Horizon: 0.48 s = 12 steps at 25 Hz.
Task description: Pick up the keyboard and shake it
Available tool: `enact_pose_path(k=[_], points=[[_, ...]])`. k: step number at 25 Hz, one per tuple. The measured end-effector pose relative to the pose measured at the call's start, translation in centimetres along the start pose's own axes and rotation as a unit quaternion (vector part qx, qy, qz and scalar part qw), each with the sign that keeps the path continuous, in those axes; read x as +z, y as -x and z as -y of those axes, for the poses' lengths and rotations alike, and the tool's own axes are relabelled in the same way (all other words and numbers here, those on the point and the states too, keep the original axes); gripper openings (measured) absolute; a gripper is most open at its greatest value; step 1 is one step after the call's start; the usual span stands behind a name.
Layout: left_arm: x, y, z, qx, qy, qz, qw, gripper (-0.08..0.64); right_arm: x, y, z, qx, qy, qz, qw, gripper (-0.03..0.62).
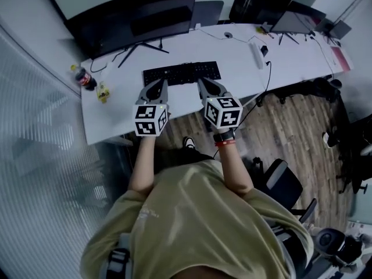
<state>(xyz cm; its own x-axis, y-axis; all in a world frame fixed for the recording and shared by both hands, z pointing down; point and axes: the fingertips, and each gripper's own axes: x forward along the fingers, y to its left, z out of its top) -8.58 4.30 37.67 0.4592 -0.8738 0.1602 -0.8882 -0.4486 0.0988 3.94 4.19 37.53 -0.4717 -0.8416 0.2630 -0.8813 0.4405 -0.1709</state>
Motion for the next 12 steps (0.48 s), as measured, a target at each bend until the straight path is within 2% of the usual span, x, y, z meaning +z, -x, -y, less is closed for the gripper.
enact_pose_path(k=[4,12], points=[[-0.6,-4.9,-0.9,0.000,-0.002,-0.027,0.9996,0.018,1.3,-4.1,3.3,0.011,0.006,-0.009,1.000,0.025],[-0.9,-12.2,-4.3,0.030,0.015,-0.041,0.9986,0.018,1.3,-11.7,8.4,0.046,0.011,-0.036,0.998,0.025]])
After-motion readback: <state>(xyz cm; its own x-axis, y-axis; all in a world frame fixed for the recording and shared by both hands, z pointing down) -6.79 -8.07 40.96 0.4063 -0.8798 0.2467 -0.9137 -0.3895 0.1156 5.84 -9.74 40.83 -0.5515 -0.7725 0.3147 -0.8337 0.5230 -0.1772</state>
